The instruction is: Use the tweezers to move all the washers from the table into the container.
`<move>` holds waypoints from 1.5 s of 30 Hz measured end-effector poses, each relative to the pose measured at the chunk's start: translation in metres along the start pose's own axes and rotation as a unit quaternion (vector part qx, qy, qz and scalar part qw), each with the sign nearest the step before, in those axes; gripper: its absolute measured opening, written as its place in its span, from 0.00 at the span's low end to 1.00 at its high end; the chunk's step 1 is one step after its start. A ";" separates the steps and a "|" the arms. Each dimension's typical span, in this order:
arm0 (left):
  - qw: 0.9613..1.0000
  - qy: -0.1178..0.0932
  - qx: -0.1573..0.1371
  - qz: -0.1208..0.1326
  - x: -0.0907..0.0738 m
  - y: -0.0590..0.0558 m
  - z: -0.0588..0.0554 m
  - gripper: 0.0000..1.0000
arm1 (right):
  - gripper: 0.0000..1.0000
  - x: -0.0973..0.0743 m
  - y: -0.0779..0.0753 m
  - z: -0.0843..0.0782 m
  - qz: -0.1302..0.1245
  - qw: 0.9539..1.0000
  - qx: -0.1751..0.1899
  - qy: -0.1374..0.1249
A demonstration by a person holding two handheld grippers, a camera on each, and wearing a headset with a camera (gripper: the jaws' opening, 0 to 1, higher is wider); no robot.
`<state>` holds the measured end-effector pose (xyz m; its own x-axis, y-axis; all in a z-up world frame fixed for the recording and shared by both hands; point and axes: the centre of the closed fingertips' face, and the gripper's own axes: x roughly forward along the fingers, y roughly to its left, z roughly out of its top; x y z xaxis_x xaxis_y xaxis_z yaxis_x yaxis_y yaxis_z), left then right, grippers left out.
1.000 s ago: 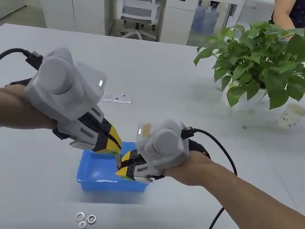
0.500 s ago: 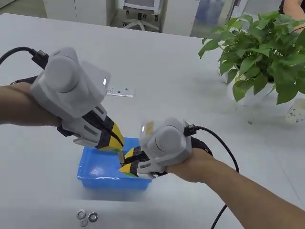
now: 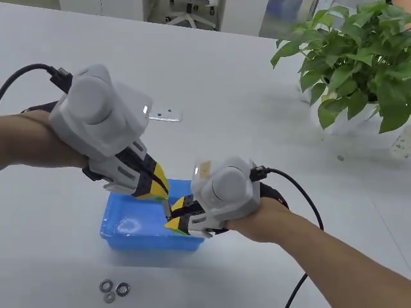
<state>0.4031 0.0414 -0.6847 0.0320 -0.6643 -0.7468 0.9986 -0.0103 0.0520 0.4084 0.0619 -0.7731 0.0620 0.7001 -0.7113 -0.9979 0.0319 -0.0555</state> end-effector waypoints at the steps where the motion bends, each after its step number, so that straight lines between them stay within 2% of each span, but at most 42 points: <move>1: 1.000 0.001 0.000 -0.001 0.001 0.001 -0.001 0.06 | 0.10 0.001 0.000 -0.001 0.000 1.000 0.001 0.001; 15: 1.000 0.002 -0.008 -0.006 0.015 0.009 -0.010 0.06 | 0.10 0.007 -0.006 -0.017 0.008 1.000 0.018 0.015; 22: 1.000 0.003 -0.008 -0.010 0.017 0.008 -0.012 0.06 | 0.11 0.009 -0.004 -0.020 0.011 1.000 0.022 0.019; 34: 1.000 0.001 -0.001 -0.002 0.011 0.007 -0.006 0.06 | 0.11 0.003 -0.005 -0.014 0.003 1.000 0.019 0.015; 45: 1.000 0.001 0.009 0.012 -0.003 0.003 0.003 0.06 | 0.11 -0.006 -0.005 0.000 -0.007 1.000 0.009 0.008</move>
<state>0.4060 0.0413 -0.6808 0.0554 -0.6625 -0.7470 0.9966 -0.0090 0.0819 0.4130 0.0577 -0.7690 0.0756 0.6886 -0.7212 -0.9971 0.0546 -0.0524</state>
